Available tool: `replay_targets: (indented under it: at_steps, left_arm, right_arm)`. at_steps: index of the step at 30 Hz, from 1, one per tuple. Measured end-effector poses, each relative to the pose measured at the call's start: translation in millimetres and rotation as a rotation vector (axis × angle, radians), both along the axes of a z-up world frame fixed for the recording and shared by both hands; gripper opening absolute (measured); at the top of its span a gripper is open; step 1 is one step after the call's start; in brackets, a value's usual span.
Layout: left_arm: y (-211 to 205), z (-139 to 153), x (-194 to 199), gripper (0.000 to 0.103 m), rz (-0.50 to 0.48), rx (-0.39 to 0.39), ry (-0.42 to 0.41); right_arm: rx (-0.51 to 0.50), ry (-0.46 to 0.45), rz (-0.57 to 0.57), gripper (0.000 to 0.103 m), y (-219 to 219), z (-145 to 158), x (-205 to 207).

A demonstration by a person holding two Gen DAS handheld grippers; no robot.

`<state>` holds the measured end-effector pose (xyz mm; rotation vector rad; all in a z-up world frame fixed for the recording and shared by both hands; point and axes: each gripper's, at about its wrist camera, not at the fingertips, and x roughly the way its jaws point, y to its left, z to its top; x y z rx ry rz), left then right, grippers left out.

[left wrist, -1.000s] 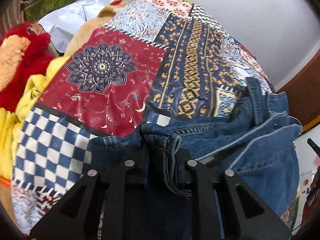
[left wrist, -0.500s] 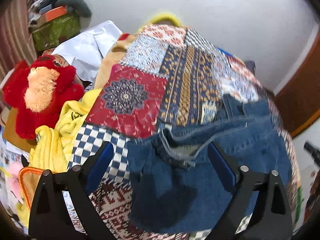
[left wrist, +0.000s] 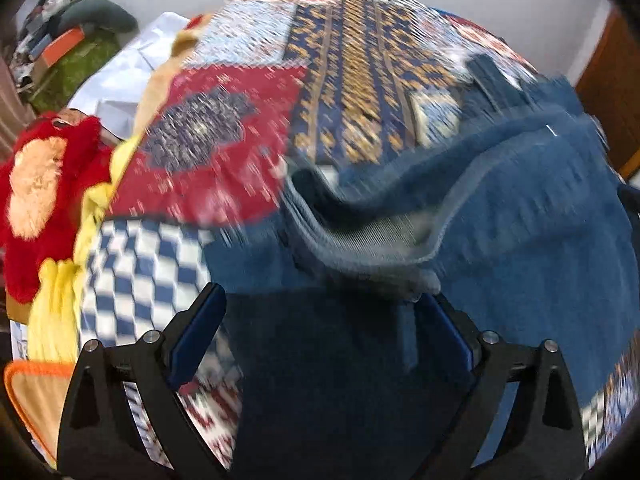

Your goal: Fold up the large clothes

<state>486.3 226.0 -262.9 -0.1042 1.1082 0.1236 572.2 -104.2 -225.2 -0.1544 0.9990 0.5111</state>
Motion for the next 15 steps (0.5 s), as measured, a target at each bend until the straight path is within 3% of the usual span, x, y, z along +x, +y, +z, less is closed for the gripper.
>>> replay_targets:
  at_steps: [4, 8, 11, 12, 15]
  left_arm:
    - [19.0, 8.0, 22.9, 0.098, 0.059, -0.029, -0.064]
    - [26.9, 11.3, 44.0, 0.1, 0.114, 0.07, -0.077]
    - [30.9, 6.3, 54.4, 0.103, 0.13, 0.09, -0.062]
    - [30.6, 3.7, 56.9, 0.103, 0.125, 0.099, -0.055]
    - [24.0, -1.1, 61.1, 0.103, 0.11, 0.143, -0.036]
  right_arm:
    - [-0.011, 0.019, -0.037, 0.017, 10.0, -14.8, 29.9]
    - [0.003, 0.005, -0.056, 0.017, 9.9, -21.4, 52.8]
    - [0.051, 0.026, -0.088, 0.016, 4.8, -24.7, 64.3]
    - [0.041, 0.006, -0.108, 0.016, 3.2, -23.5, 64.8]
    - [-0.136, -0.147, -0.203, 0.017, 2.6, -19.6, 59.3]
